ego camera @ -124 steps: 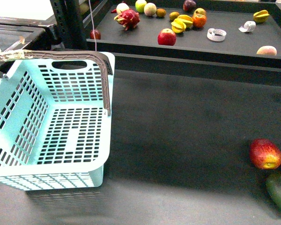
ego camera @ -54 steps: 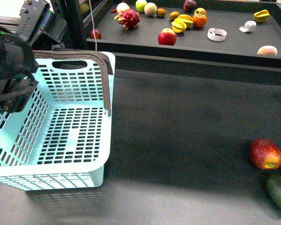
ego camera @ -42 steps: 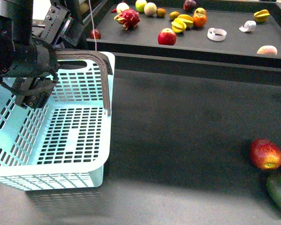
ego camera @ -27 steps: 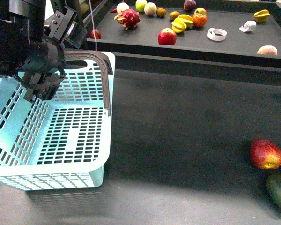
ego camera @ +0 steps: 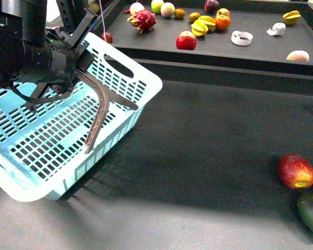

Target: Pick mango with right arm and hold basket with left

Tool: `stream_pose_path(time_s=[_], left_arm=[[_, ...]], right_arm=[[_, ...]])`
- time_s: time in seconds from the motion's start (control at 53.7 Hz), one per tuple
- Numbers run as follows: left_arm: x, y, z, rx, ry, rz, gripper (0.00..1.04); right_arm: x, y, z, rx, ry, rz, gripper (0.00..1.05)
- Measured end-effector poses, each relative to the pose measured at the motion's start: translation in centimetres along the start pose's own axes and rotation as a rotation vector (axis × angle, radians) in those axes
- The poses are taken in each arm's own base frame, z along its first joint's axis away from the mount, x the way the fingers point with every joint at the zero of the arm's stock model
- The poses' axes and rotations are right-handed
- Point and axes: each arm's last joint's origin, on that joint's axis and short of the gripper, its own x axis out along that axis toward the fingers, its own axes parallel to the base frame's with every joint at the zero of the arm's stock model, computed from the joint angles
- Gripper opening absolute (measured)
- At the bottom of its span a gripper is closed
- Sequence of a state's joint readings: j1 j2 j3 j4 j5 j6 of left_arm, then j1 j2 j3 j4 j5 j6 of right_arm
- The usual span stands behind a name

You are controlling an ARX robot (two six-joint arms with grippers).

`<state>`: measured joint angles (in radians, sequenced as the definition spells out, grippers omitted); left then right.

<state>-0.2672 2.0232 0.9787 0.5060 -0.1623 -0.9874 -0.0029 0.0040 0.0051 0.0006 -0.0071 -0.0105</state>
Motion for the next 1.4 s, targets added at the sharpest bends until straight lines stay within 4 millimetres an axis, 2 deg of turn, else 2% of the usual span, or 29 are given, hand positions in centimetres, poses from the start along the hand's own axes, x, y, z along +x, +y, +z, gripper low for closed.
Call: stream_pose_path(time_s=[0.074, 0.186, 0.335, 0.614, 0.8, 1.061, 1.396], left_arm=[[-1.4, -0.5, -0.7, 0.054, 0.036, -0.064, 0.06], [-4.9, -1.9, -2.0, 0.212, 0.085, -0.203, 0.06], [-7.6, -2.8, -2.9, 0.365, 0.119, -0.316, 0.06], [-11.4, -2.2, -6.1, 0.603, 0.164, -0.4, 0.06], [-13.6, -2.3, -8.0, 0.685, 0.172, -0.472, 0.06], [-14.7, -2.5, -9.5, 0.706, 0.197, -0.521, 0.06], [-14.7, -2.5, -9.5, 0.705, 0.161, -0.486, 0.06]], right_arm=[[0.0, 0.0, 0.0, 0.0, 0.0, 0.0, 0.97], [0.0, 0.0, 0.0, 0.0, 0.0, 0.0, 0.97], [0.0, 0.0, 0.0, 0.0, 0.0, 0.0, 0.97], [0.0, 0.0, 0.0, 0.0, 0.0, 0.0, 0.97], [0.0, 0.0, 0.0, 0.0, 0.0, 0.0, 0.97], [0.0, 0.0, 0.0, 0.0, 0.0, 0.0, 0.97], [0.0, 0.0, 0.0, 0.0, 0.0, 0.0, 0.97]])
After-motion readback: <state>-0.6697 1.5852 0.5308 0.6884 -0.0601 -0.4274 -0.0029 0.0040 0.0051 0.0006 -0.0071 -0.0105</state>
